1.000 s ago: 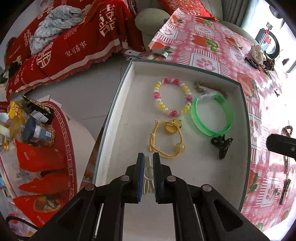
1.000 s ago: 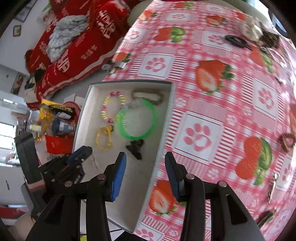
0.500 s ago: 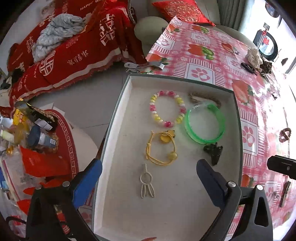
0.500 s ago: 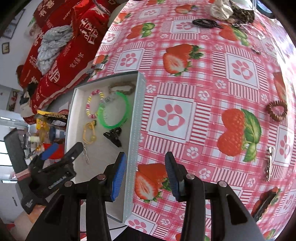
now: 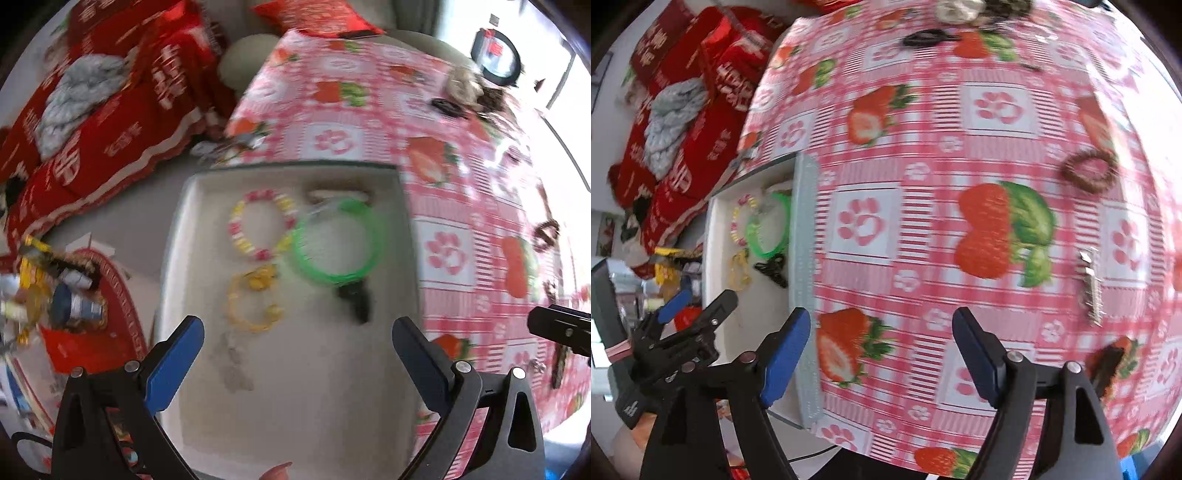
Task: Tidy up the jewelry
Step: 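Move both open tools out of the tray back over the table, then grasp the black scalloped hair clip with the right tool while the left tool grasps the silver barrette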
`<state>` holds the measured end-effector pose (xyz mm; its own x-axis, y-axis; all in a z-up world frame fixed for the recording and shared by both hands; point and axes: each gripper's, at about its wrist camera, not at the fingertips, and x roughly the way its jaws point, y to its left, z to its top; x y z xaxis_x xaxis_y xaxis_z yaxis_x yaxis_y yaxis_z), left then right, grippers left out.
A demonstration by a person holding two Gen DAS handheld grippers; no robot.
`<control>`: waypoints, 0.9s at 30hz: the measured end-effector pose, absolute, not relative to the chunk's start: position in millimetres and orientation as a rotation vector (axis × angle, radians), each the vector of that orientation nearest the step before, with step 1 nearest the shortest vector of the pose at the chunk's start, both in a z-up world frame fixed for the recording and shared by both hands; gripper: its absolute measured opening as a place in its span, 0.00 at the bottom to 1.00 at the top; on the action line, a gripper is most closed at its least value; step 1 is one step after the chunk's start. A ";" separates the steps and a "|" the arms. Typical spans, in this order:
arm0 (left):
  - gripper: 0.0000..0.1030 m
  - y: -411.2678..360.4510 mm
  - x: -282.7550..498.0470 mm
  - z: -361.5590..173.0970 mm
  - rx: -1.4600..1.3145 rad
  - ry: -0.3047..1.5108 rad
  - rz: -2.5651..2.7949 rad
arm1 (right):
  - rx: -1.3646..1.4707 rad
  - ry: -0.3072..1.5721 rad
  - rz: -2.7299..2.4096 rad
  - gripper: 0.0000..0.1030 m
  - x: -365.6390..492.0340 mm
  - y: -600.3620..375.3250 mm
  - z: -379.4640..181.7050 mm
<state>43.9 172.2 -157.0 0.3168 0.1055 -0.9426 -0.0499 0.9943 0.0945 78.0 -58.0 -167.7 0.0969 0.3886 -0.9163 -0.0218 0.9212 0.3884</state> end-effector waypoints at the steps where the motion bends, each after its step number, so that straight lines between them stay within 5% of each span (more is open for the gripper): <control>1: 1.00 161.0 47.2 -154.3 0.071 1.236 0.081 | 0.313 1.445 0.293 0.80 76.8 -64.8 -167.8; 27: 1.00 -34.1 86.7 -175.6 0.152 1.349 -0.335 | 0.388 1.458 -0.157 0.81 -0.7 -216.7 -198.6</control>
